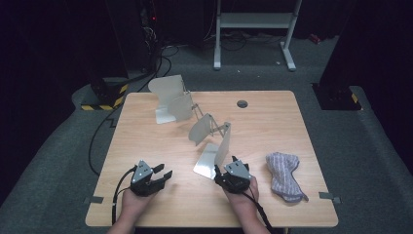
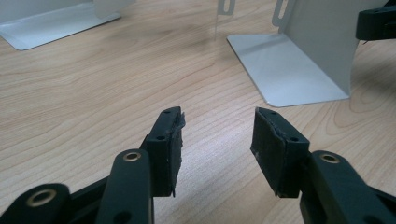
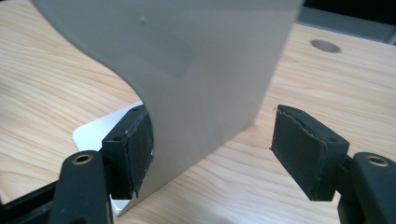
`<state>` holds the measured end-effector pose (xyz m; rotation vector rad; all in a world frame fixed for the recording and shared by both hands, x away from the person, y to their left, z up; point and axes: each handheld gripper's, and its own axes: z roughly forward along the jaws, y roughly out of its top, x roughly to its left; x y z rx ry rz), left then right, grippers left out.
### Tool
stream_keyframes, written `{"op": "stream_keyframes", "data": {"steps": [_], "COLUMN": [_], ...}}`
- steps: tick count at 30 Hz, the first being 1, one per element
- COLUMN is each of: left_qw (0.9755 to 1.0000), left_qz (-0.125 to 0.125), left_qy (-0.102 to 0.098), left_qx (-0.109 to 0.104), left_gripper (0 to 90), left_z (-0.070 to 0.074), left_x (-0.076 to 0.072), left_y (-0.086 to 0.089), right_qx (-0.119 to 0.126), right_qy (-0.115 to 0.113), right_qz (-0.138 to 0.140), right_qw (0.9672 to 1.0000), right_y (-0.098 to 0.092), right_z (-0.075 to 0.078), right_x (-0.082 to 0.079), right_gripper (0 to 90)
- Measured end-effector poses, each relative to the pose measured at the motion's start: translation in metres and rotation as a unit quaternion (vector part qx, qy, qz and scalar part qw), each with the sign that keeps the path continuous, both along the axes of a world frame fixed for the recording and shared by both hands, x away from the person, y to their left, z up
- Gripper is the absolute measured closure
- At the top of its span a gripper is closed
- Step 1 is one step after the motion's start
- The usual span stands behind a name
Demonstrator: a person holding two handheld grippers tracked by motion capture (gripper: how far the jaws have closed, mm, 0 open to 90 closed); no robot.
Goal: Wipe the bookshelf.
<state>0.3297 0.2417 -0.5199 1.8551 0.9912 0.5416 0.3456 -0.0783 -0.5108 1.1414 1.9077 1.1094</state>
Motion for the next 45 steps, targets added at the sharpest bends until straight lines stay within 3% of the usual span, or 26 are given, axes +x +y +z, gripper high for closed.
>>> {"op": "stream_keyframes", "data": {"steps": [6, 11, 17, 23, 25, 27, 33, 45], "left_qw": [1.0000, 1.0000, 0.9998, 0.9994, 0.9993, 0.9993, 0.9991, 0.9994], "left_qz": [0.002, 0.006, 0.019, 0.033, 0.035, 0.037, 0.041, 0.034], "left_qy": [-0.004, -0.003, 0.000, 0.007, 0.008, 0.009, 0.007, 0.008], "left_qx": [0.007, 0.005, 0.006, 0.001, 0.002, 0.001, -0.001, -0.003], "left_gripper": [49.4, 49.2, 49.1, 49.1, 49.1, 49.1, 49.1, 49.1], "left_z": [0.001, 0.001, 0.000, -0.002, -0.002, -0.002, -0.001, -0.001], "left_x": [0.001, -0.002, -0.009, -0.017, -0.018, -0.019, -0.016, -0.007], "left_y": [0.002, 0.006, 0.016, 0.026, 0.027, 0.028, 0.029, 0.023], "right_qx": [-0.002, 0.014, 0.016, 0.020, 0.025, 0.009, 0.043, 0.045], "right_qy": [-0.004, -0.006, -0.030, -0.041, -0.040, -0.041, -0.025, -0.016], "right_qz": [-0.035, -0.067, -0.038, -0.038, -0.044, -0.045, -0.052, -0.052], "right_qw": [0.9994, 0.9977, 0.9987, 0.9982, 0.9979, 0.9981, 0.9974, 0.9975], "right_y": [-0.027, -0.045, -0.032, -0.024, -0.026, -0.026, -0.044, -0.068], "right_z": [0.003, 0.005, 0.006, 0.011, 0.011, 0.010, 0.009, 0.012], "right_x": [0.005, 0.012, 0.017, 0.028, 0.033, 0.035, 0.036, 0.016], "right_gripper": [32.5, 36.2, 40.0, 41.4, 48.9, 58.8, 79.3, 89.6]}}
